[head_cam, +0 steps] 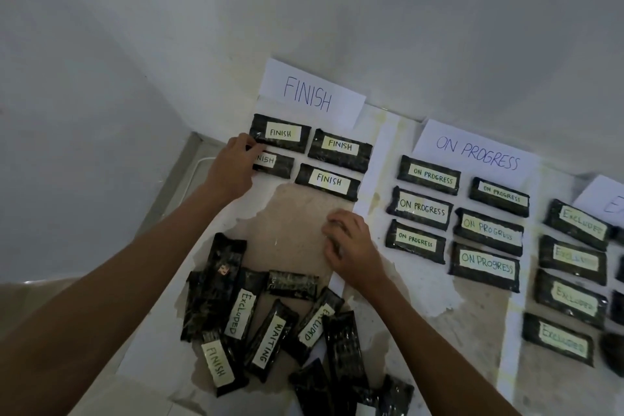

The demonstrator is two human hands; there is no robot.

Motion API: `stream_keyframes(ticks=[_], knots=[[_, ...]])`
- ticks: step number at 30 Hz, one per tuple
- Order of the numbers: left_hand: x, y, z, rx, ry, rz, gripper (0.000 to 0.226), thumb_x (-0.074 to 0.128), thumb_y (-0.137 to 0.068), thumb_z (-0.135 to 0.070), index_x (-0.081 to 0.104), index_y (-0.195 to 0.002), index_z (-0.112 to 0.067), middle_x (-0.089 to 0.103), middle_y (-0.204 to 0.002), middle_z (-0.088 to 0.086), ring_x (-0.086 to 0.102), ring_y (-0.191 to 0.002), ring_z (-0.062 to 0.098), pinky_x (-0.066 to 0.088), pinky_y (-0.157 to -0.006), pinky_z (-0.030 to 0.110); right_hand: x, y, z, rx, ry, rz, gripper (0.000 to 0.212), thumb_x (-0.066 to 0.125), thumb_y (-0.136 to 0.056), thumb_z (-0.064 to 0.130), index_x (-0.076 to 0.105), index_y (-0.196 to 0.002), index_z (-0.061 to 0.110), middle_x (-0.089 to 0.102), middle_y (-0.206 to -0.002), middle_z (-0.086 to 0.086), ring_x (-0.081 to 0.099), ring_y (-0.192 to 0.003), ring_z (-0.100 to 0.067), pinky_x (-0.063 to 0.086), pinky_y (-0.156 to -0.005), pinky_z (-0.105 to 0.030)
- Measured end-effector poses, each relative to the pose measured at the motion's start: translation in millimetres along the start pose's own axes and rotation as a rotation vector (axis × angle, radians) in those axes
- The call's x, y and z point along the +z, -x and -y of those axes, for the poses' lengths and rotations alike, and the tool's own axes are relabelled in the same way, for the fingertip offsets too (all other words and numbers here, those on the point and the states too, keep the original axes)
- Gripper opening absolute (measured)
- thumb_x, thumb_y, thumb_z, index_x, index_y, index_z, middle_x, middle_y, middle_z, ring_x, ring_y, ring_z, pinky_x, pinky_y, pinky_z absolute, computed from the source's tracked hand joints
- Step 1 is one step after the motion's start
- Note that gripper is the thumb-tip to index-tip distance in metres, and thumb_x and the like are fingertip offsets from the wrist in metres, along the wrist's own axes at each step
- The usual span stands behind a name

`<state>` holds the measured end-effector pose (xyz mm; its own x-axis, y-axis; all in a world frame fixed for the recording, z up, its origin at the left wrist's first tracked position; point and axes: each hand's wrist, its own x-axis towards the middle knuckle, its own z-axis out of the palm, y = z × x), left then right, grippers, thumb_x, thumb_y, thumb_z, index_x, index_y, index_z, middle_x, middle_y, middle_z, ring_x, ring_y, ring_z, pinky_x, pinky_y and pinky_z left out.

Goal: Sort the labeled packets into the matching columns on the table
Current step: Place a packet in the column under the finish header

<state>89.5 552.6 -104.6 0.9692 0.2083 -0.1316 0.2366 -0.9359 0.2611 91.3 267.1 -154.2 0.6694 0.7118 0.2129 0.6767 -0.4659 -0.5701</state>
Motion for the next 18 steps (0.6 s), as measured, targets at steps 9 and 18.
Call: stream_keyframes(ticks=[9,18], knots=[[-2,48,1,-0.044,0.178,-0.01,0.051,0.065,-0.079,-0.007,0.052,-0.129,-0.003,0.047,-0.132,0.023,0.041,-0.121,0.041,0.038,-0.101,0.052,-20,-1,33,0.089,-0.021,0.106,0.031,0.062,-0.077,0.001,0.065,-0.108,0.004,0.062,-0.11,-0.012,0.053,-0.104,-0.023,0.045,-0.09,-0.033],[14,149,6,-0.485,0.415,0.204,0.063,0.07,-0.078,-0.032,0.048,-0.133,-0.01,0.053,-0.13,0.019,0.05,-0.118,0.035,0.042,-0.1,0.041,-35,13,91,0.133,-0.067,0.163,0.034,0.058,-0.083,0.006,0.06,-0.118,0.006,0.058,-0.114,-0.012,0.055,-0.102,-0.028,0.047,-0.088,-0.038]])
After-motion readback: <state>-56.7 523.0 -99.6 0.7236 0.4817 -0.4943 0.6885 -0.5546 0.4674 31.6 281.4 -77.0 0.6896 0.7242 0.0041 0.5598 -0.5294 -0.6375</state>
